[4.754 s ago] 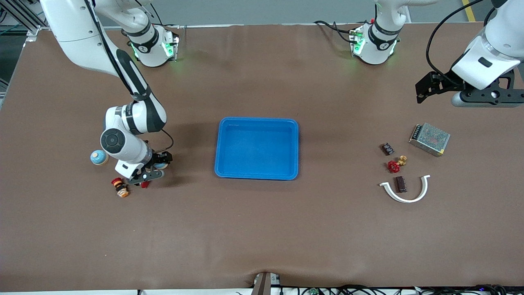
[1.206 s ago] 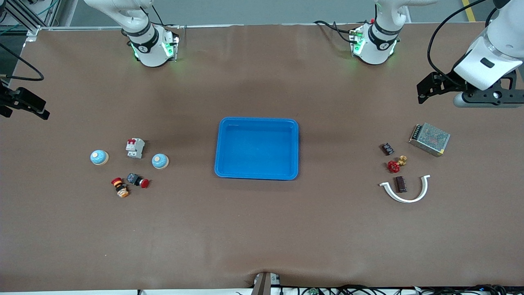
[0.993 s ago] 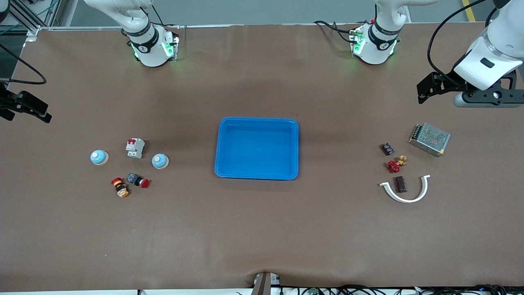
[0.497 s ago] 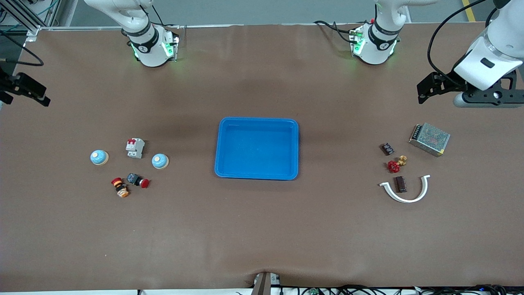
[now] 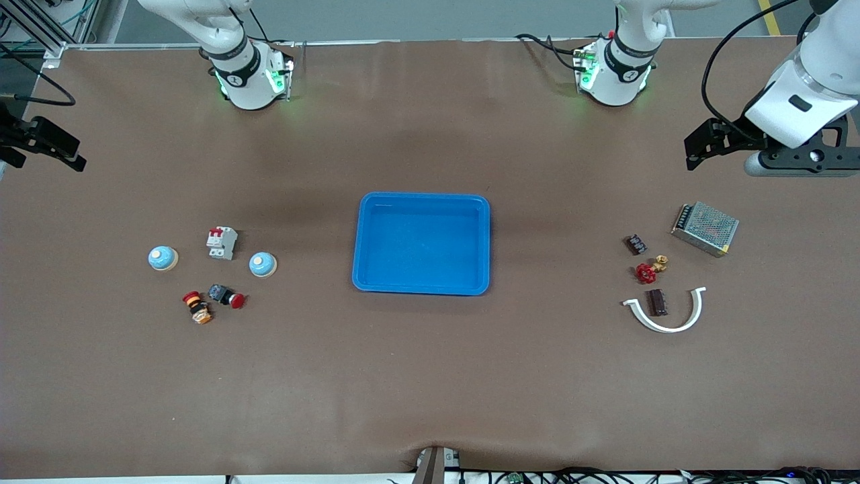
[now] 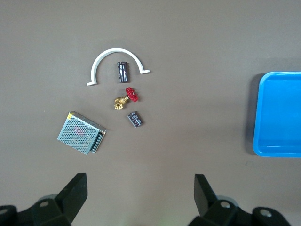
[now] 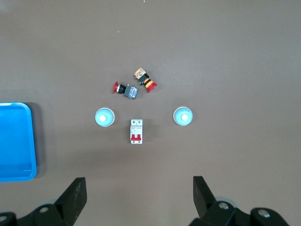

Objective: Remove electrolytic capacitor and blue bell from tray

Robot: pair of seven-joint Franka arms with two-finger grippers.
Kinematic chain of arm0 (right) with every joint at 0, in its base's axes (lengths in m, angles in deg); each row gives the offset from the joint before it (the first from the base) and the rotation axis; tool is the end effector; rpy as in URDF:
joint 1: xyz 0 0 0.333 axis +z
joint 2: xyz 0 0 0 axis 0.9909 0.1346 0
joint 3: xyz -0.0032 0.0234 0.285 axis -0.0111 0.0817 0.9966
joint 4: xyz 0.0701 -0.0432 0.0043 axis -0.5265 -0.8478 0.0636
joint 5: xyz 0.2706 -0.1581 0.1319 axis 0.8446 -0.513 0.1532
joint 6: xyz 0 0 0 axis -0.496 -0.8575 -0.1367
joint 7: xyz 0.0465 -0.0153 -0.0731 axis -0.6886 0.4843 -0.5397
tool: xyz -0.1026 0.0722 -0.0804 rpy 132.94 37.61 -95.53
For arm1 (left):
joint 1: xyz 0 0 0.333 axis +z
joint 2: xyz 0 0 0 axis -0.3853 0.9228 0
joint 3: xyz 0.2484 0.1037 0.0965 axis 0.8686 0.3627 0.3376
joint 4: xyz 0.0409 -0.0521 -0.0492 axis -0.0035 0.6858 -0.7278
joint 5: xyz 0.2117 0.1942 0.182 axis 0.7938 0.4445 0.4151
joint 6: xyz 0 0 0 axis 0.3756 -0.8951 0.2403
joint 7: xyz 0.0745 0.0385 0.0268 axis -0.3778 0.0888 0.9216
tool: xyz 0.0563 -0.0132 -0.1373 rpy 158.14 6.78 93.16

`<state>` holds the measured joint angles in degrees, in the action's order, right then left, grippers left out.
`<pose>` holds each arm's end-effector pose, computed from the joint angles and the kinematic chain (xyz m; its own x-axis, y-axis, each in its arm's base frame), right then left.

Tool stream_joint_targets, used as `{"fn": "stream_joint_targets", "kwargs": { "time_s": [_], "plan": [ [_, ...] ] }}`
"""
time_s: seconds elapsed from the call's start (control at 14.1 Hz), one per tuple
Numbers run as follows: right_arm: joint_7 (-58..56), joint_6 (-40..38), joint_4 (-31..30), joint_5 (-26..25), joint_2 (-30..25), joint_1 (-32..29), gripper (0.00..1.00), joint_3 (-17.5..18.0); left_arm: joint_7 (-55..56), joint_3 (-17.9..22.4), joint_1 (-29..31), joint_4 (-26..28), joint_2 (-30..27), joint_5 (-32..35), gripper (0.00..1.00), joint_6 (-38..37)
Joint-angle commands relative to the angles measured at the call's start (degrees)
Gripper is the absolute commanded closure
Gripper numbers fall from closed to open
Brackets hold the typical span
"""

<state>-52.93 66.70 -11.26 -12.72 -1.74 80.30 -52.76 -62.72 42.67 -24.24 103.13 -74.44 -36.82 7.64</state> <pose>0.4692 -0.0382 0.5687 0.9969 -0.0721 0.0320 -0.0726 -0.9973 0.0144 0.4733 -0.0791 0.5496 0.9988 -0.0488 -0.0076 -0.0490 -0.9984 -0.0285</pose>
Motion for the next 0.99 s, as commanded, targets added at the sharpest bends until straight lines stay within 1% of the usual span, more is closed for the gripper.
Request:
{"fn": "stream_joint_targets", "kwargs": {
  "time_s": [0.0, 0.78, 0.92],
  "plan": [
    [-0.22, 0.24, -0.46, 0.72, -0.56, 0.04, 0.00, -0.13, -0.84, 0.24, 0.09, -0.36, 0.04, -0.91, 0.00, -0.36],
    [-0.22, 0.07, -0.46, 0.72, -0.39, 0.13, 0.00, -0.13, -0.84, 0.24, 0.09, -0.36, -0.05, -0.91, 0.00, -0.36],
    [-0.05, 0.59, 0.51, 0.64, 0.57, 0.13, 0.00, -0.13, -0.84, 0.24, 0.09, -0.36, -0.05, -0.91, 0.00, -0.36]
  ]
}}
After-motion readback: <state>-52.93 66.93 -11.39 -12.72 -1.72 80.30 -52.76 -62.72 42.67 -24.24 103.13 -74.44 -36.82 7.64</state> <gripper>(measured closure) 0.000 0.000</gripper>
